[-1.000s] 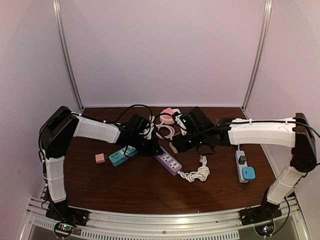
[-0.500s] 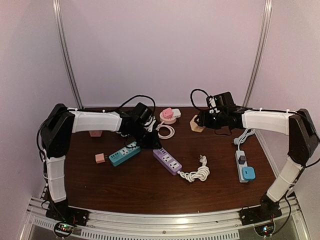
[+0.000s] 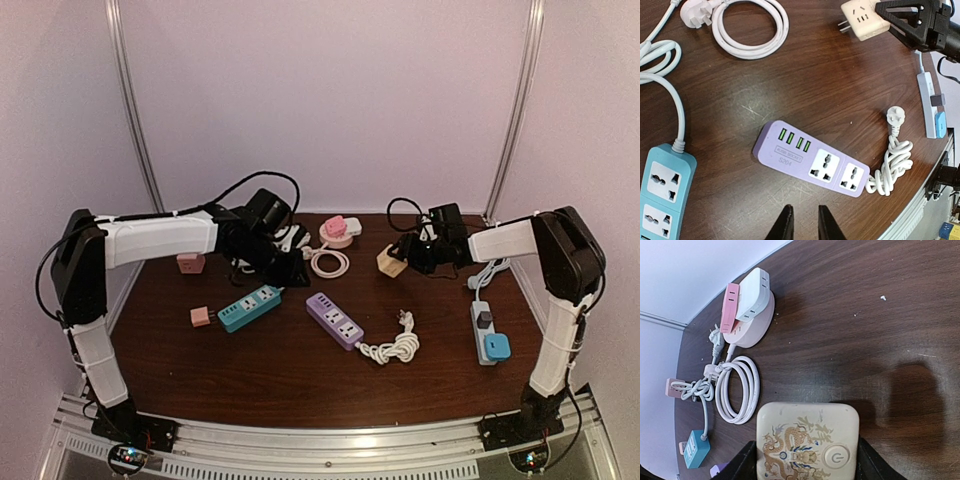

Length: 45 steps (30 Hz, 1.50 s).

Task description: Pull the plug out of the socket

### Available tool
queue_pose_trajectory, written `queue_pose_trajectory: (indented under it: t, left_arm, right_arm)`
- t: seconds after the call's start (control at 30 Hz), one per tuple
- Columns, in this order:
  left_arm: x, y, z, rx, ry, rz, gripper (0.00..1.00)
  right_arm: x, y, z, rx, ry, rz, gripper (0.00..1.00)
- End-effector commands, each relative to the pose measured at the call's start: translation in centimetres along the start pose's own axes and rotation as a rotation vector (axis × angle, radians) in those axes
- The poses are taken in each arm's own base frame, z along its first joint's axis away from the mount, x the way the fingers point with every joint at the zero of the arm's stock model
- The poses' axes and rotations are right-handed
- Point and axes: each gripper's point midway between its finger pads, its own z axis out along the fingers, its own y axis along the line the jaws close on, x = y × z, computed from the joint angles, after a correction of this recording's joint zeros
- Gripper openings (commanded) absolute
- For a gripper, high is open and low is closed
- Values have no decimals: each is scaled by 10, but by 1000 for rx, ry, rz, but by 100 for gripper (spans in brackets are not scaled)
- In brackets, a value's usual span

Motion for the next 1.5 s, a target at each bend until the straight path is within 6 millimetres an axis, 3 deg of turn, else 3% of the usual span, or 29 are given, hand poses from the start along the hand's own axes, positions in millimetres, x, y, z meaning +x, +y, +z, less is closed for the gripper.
queue_pose_trajectory:
  t: [0.0, 0.23, 0.47, 0.77, 1.13, 1.47]
  left_arm:
    - [1, 6, -8, -20, -11, 14, 19]
    - [2, 6, -8, -21, -9, 13, 19]
    - [2, 8, -7, -29, -9, 13, 20]
    - [-3, 11, -6, -51, -23, 9, 21]
    - [-63, 41, 1, -235, -137, 5, 31]
    - [-114, 61, 49, -357, -151, 56, 39]
  right_arm:
    - [-15, 9, 0, -64, -42, 18, 49]
    - [-8, -23, -3, -16, -17, 60, 64]
    - [-9, -41, -15, 46, -10, 52, 80]
    - [-17, -40, -32, 93, -34, 8, 81]
    - [-25, -24, -77, 191, -89, -113, 85]
    - [-29, 10, -117, 218, -150, -211, 89]
